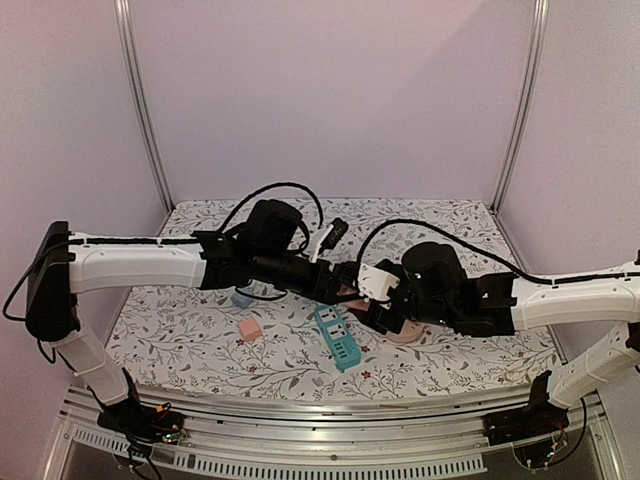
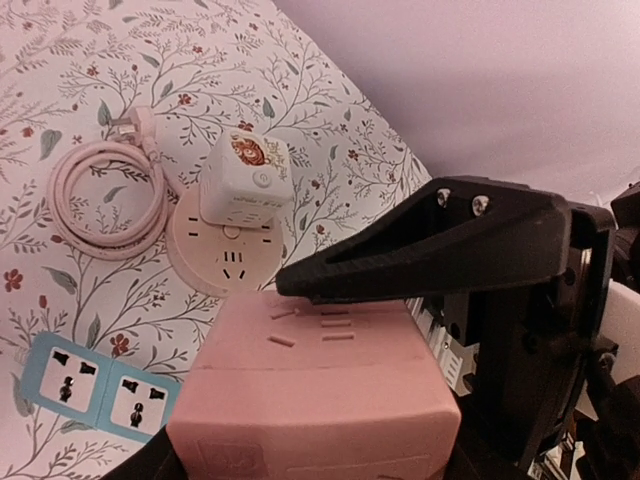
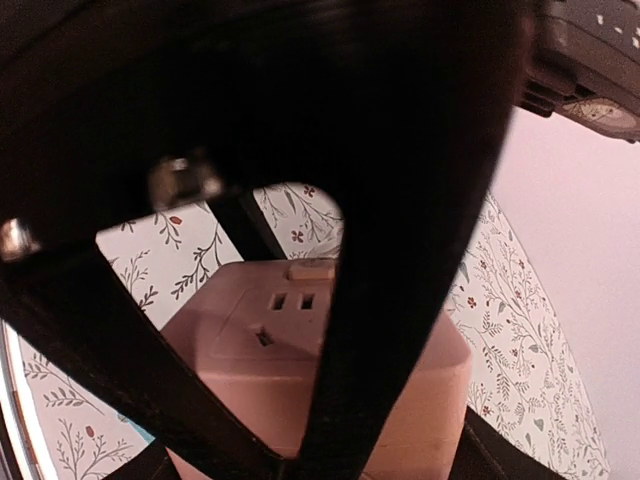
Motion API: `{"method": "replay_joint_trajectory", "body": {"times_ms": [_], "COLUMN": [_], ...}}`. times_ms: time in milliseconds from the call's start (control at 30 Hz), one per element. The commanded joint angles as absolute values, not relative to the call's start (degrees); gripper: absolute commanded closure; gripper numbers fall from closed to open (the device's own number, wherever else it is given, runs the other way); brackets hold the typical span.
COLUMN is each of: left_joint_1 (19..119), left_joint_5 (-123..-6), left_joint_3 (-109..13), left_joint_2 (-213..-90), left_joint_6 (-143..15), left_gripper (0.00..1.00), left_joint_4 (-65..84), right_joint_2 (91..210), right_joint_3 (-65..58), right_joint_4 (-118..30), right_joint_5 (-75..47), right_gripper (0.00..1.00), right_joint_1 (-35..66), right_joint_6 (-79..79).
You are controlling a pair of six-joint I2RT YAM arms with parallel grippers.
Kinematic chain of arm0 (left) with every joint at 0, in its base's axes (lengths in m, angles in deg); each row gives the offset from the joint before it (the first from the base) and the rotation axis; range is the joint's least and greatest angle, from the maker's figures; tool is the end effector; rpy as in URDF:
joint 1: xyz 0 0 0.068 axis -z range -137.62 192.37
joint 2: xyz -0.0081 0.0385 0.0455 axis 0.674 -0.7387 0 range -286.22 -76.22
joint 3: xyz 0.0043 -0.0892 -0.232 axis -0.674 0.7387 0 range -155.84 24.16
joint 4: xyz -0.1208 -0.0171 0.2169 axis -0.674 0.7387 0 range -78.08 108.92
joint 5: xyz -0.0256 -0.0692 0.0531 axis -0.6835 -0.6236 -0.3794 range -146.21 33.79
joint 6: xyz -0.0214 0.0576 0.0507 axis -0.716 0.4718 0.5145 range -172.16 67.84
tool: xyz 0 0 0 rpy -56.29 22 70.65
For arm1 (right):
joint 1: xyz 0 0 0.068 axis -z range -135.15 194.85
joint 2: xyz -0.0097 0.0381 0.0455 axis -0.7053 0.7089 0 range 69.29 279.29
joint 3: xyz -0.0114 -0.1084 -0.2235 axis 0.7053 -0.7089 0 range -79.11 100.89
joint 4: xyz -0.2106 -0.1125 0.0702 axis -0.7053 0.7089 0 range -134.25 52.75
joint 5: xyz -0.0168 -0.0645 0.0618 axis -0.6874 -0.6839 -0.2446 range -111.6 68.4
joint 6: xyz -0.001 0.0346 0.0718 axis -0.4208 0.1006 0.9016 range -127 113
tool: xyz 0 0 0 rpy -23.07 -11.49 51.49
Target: Insert the plug
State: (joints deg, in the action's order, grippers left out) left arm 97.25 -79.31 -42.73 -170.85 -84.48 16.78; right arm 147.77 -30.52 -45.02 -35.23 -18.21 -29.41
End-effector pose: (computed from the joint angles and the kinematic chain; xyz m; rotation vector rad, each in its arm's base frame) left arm 0.2010 -0.3325 0.2231 0.7257 2.2793 -1.2492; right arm 0.1621 0.2831 0.2159 -1.2940 1.6141 0.1899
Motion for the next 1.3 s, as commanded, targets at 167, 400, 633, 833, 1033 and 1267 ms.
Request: {"method": "replay_joint_trajectory", "body": {"times_ms": [167,400,633,833,1033,1267], "left_joint_1": [97.7,95.5,94.8,94.4,94.4,94.3], "left_joint_5": [-76.1,-71.1,-72.6,-73.8,-75.7,-79.1], "left_joint_3": [-46.1,-45.6,-45.0,-45.1,-43.3,-42.1], "left_joint_2": [-168.7,-167.0,-164.5,-164.0,-162.8,-161.5], "left_joint_6": [-77.5,-67.0,-55.2,-44.4,-32.7,-23.2], "left_gripper": [0.95,1.0,0.94,1.0,1.0,1.0], "left_joint_4": [21.7,20.7,17.0,14.2,12.9,11.6], "right_joint_2": [139.6,133.8,131.8,132.6,135.2,139.3], "right_joint_3": [-29.9,-33.6,-34.1,-34.5,-35.1,-34.1], "right_joint_4": [-40.0,-39.3,-35.6,-33.4,-33.1,-33.2], "right_joint_5": [-46.7,-50.8,-51.0,-44.5,-38.8,-33.5], "right_gripper": [0.13,0.1,0.09,0.11,0.13,0.17], "right_joint_1": [-18.1,-16.9,-7.3,1.6,7.1,9.5], "right_joint_6": [-14.6,-6.0,5.7,12.5,15.5,15.7]}}
